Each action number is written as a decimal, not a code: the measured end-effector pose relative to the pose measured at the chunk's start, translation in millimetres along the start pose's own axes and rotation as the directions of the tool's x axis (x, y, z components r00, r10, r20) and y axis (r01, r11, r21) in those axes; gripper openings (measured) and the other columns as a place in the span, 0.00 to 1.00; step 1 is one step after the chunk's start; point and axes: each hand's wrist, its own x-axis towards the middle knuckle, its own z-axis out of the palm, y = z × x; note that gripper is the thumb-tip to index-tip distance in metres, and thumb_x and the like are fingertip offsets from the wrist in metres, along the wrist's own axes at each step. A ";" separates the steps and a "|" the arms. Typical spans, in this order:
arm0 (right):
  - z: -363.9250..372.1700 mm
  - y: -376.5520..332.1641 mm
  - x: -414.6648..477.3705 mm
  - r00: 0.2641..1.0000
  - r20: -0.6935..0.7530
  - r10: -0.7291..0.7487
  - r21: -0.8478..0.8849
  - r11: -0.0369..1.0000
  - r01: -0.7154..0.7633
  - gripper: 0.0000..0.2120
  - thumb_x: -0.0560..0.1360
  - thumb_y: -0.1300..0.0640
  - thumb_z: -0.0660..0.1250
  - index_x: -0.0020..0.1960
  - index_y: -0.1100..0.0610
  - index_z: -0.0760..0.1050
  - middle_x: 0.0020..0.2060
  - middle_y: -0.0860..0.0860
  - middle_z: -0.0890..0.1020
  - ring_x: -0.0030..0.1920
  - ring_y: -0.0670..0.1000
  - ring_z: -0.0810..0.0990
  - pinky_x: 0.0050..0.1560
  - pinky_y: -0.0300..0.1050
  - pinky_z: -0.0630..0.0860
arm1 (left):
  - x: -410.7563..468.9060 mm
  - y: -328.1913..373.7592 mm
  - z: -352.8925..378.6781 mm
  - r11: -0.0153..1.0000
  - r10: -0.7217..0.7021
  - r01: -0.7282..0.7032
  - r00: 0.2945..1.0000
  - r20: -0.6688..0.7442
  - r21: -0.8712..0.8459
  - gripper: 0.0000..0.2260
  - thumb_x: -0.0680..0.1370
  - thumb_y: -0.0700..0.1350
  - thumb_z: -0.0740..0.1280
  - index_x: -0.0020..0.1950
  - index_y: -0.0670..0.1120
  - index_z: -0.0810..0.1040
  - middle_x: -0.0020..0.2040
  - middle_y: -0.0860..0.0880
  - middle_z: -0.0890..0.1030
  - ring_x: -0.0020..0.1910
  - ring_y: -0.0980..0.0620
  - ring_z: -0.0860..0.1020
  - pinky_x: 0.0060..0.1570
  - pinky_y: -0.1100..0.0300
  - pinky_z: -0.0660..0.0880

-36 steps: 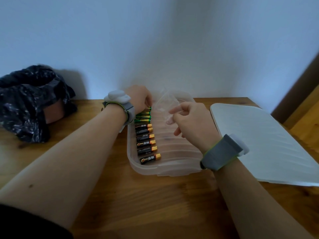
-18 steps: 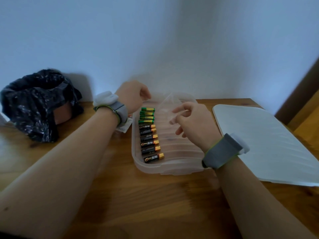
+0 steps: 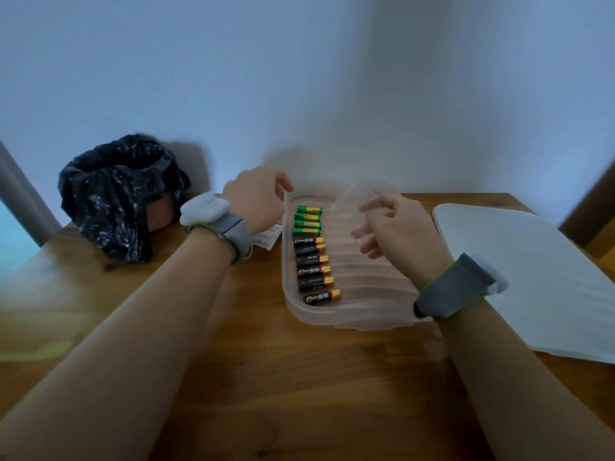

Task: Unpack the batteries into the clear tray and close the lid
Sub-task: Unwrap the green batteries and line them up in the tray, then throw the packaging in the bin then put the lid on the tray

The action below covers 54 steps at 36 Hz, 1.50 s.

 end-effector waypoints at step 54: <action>72.6 -51.0 6.0 0.990 0.120 -0.072 0.231 0.972 0.043 0.03 0.79 0.65 0.69 0.51 0.59 0.77 0.49 0.62 0.83 0.41 0.57 0.88 0.43 0.57 0.88 | -55.8 -61.1 -19.4 0.998 0.036 -0.046 0.972 -0.231 -0.038 0.09 0.79 0.55 0.66 0.56 0.57 0.81 0.44 0.55 0.84 0.43 0.52 0.81 0.47 0.55 0.78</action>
